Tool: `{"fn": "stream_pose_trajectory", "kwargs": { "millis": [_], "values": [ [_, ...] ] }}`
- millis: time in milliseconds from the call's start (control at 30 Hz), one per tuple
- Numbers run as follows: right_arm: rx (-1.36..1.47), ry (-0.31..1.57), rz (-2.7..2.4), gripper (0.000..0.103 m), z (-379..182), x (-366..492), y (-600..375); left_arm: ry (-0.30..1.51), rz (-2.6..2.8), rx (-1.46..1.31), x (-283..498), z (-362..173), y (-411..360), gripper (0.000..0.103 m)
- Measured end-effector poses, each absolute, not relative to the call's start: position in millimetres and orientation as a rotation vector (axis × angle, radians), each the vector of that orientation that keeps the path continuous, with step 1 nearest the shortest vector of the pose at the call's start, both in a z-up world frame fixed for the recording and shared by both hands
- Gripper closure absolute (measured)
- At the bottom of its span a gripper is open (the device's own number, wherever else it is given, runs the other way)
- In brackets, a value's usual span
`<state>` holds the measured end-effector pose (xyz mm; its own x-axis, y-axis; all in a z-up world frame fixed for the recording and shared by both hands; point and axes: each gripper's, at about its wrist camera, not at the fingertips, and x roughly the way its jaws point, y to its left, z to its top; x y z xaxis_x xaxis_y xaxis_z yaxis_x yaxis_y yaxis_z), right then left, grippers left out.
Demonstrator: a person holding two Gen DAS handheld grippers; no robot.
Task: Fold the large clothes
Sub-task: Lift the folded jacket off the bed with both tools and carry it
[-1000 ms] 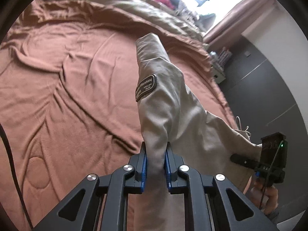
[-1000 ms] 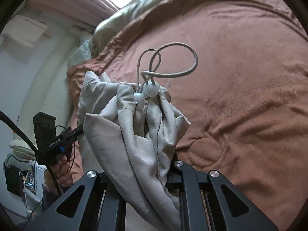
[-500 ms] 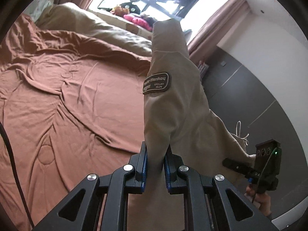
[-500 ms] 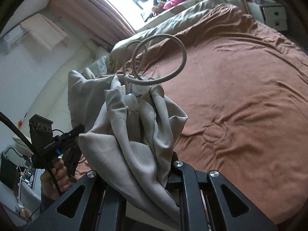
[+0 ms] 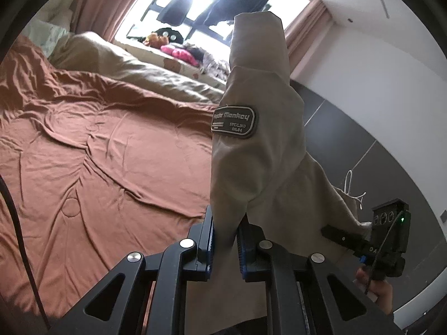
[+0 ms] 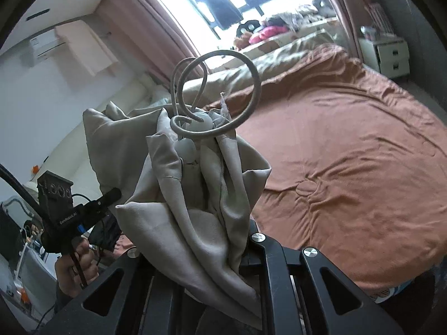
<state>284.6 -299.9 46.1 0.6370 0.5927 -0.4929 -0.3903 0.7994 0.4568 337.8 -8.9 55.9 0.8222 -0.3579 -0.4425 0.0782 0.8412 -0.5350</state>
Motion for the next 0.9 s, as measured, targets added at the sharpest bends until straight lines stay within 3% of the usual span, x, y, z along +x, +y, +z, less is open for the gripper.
{"fn": "stream_pose_trajectory", "kwargs": {
  "millis": [500, 900],
  "values": [
    [0.260, 0.514, 0.558, 0.096, 118.4, 143.0, -358.4, 0.420, -0.345, -0.457, 250.8, 154.3, -80.2, 0.090],
    [0.249, 0.481, 0.460, 0.096, 125.7, 138.6, -434.0, 0.443, -0.467, -0.430, 309.8, 156.5, -156.4, 0.090]
  ]
}}
